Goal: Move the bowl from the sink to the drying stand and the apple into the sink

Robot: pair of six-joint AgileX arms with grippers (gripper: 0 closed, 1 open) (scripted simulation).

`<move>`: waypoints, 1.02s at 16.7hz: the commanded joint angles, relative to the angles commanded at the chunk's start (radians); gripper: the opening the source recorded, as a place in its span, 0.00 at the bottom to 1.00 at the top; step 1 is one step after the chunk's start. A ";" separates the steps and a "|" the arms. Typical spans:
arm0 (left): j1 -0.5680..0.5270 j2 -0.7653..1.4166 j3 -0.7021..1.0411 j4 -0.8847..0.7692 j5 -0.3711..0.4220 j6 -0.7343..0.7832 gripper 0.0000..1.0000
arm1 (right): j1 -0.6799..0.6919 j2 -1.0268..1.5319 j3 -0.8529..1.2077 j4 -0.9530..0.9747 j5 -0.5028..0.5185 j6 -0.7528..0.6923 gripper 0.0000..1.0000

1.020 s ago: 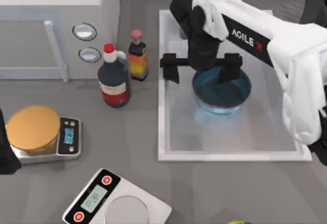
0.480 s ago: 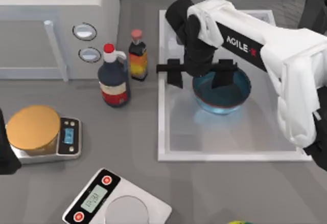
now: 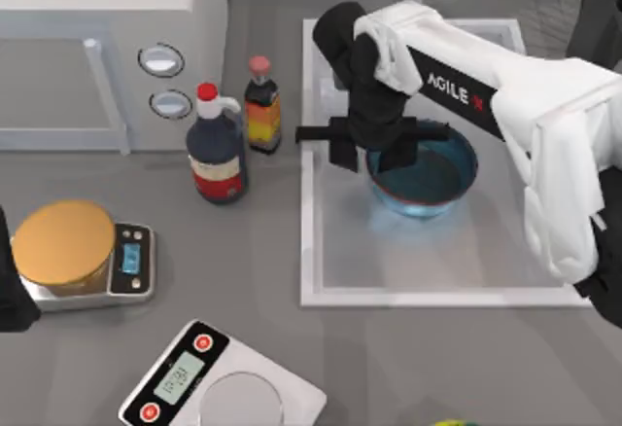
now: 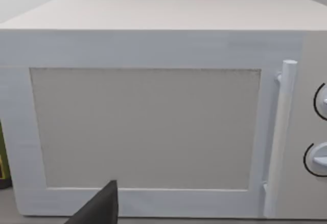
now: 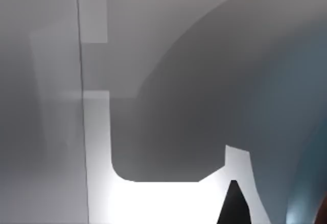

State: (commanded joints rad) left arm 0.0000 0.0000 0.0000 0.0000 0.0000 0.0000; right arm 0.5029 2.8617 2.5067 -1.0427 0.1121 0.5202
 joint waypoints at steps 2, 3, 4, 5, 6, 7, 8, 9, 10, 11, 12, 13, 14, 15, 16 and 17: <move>0.000 0.000 0.000 0.000 0.000 0.000 1.00 | 0.000 0.000 0.000 0.000 0.000 0.000 0.02; 0.000 0.000 0.000 0.000 0.000 0.000 1.00 | 0.000 0.000 0.000 0.000 0.000 0.000 0.00; 0.000 0.000 0.000 0.000 0.000 0.000 1.00 | 0.000 0.000 0.000 0.000 0.000 0.000 0.00; 0.000 0.000 0.000 0.000 0.000 0.000 1.00 | 0.000 0.000 0.000 0.000 0.000 0.000 0.00; 0.000 0.000 0.000 0.000 0.000 0.000 1.00 | 0.000 0.000 0.000 0.000 0.000 0.000 0.00; 0.000 0.000 0.000 0.000 0.000 0.000 1.00 | 0.000 0.000 0.000 0.000 0.000 0.000 0.00; 0.000 0.000 0.000 0.000 0.000 0.000 1.00 | 0.000 0.000 0.000 0.000 0.000 0.000 0.00; 0.000 0.000 0.000 0.000 0.000 0.000 1.00 | 0.000 0.000 0.000 0.000 0.000 0.000 0.00; 0.000 0.000 0.000 0.000 0.000 0.000 1.00 | 0.000 0.000 0.000 0.000 0.000 0.000 0.00; 0.000 0.000 0.000 0.000 0.000 0.000 1.00 | -0.007 -0.007 -0.004 0.000 0.001 0.000 0.00; 0.000 0.000 0.000 0.000 0.000 0.000 1.00 | -0.007 -0.008 -0.005 -0.001 0.001 0.001 0.00; 0.000 0.000 0.000 0.000 0.000 0.000 1.00 | -0.007 -0.019 -0.014 -0.012 0.001 0.003 0.00; 0.000 0.000 0.000 0.000 0.000 0.000 1.00 | -0.007 -0.038 -0.029 -0.034 0.002 0.009 0.00; 0.000 0.000 0.000 0.000 0.000 0.000 1.00 | -0.003 -0.067 -0.048 -0.065 0.002 0.020 0.00; 0.000 0.000 0.000 0.000 0.000 0.000 1.00 | 0.005 -0.104 -0.070 -0.106 0.002 0.035 0.00; 0.000 0.000 0.000 0.000 0.000 0.000 1.00 | 0.017 -0.148 -0.095 -0.153 0.001 0.053 0.00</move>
State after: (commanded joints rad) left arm 0.0000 0.0000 0.0000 0.0000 0.0000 0.0000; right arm 0.5200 2.7135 2.4118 -1.1959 0.1136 0.5728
